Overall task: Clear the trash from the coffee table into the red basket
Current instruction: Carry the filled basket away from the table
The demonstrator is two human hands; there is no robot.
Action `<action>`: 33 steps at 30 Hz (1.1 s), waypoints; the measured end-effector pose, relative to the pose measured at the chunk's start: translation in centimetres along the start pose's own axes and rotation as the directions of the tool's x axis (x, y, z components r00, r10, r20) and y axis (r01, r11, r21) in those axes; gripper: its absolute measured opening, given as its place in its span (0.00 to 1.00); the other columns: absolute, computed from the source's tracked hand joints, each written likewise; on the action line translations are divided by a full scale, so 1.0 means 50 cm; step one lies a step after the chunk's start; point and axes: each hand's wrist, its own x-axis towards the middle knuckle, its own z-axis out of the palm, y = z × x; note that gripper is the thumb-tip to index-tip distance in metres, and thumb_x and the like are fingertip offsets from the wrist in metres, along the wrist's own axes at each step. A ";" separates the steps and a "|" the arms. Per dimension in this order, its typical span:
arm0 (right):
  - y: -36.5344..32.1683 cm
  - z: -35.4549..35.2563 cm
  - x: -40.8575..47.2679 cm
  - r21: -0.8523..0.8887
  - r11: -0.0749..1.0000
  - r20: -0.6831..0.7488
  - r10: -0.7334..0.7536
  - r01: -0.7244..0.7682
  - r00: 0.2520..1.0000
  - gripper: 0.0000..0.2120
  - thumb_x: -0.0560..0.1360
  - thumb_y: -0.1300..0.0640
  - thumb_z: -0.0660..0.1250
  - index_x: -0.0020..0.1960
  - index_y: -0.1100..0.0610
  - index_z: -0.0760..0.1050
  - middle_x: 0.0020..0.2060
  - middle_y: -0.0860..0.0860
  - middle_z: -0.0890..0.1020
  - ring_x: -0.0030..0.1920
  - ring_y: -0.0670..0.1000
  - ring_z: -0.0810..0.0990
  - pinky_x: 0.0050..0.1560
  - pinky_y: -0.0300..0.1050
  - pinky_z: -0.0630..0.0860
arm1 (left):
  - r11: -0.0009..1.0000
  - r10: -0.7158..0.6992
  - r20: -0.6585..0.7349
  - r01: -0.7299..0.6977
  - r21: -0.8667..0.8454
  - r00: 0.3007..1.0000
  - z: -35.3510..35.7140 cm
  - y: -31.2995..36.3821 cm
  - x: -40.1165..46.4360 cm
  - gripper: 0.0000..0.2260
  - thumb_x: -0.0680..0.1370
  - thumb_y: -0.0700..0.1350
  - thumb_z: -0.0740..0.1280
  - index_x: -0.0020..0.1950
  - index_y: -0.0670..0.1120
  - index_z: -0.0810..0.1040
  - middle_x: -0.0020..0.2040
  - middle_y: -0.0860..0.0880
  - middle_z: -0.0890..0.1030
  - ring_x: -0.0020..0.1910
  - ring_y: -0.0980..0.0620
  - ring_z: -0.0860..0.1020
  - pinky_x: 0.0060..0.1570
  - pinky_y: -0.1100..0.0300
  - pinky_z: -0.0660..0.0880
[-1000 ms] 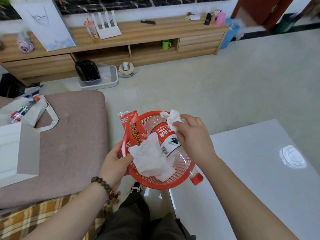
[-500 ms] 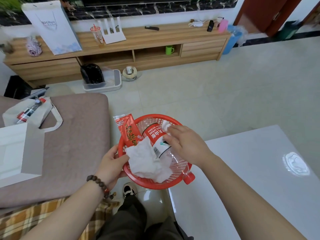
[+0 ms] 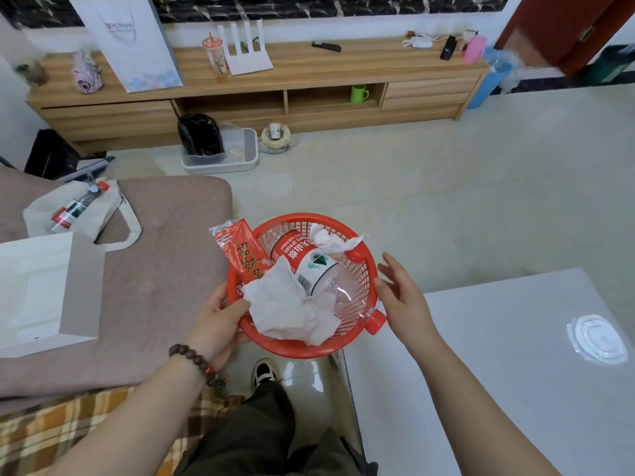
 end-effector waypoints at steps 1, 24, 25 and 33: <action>-0.009 0.019 0.009 0.074 0.997 0.035 0.027 -0.029 0.999 0.20 0.79 0.57 0.62 0.69 0.44 0.67 0.60 0.46 0.79 0.57 0.44 0.79 0.54 0.37 0.77 | 1.000 -0.003 -0.008 0.003 -0.004 1.000 -0.009 0.009 0.008 0.13 0.80 0.36 0.64 0.58 0.53 0.77 0.43 0.50 0.88 0.36 0.50 0.85 0.31 0.56 0.81; -0.155 0.264 0.285 0.157 0.984 -0.029 0.093 -0.088 0.995 0.16 0.80 0.55 0.60 0.66 0.43 0.71 0.55 0.47 0.83 0.53 0.49 0.83 0.52 0.54 0.81 | 0.997 -0.077 -0.103 0.073 -0.038 0.992 -0.080 0.301 0.268 0.07 0.81 0.52 0.62 0.52 0.51 0.75 0.53 0.48 0.80 0.49 0.45 0.80 0.28 0.56 0.79; -0.156 0.261 0.302 0.159 0.983 -0.035 0.094 -0.088 0.995 0.16 0.80 0.55 0.60 0.66 0.43 0.71 0.55 0.47 0.83 0.53 0.49 0.83 0.52 0.54 0.81 | 0.997 -0.071 -0.104 0.068 -0.023 0.992 -0.068 0.307 0.283 0.07 0.81 0.53 0.62 0.54 0.51 0.75 0.53 0.49 0.80 0.49 0.46 0.80 0.29 0.55 0.79; -0.152 0.205 0.489 0.227 0.965 -0.103 0.155 -0.128 0.983 0.16 0.80 0.55 0.59 0.66 0.44 0.71 0.56 0.46 0.82 0.53 0.49 0.83 0.53 0.56 0.81 | 0.996 -0.042 -0.085 0.048 0.072 0.996 0.055 0.383 0.457 0.10 0.80 0.54 0.64 0.54 0.51 0.80 0.49 0.49 0.84 0.48 0.46 0.81 0.29 0.56 0.80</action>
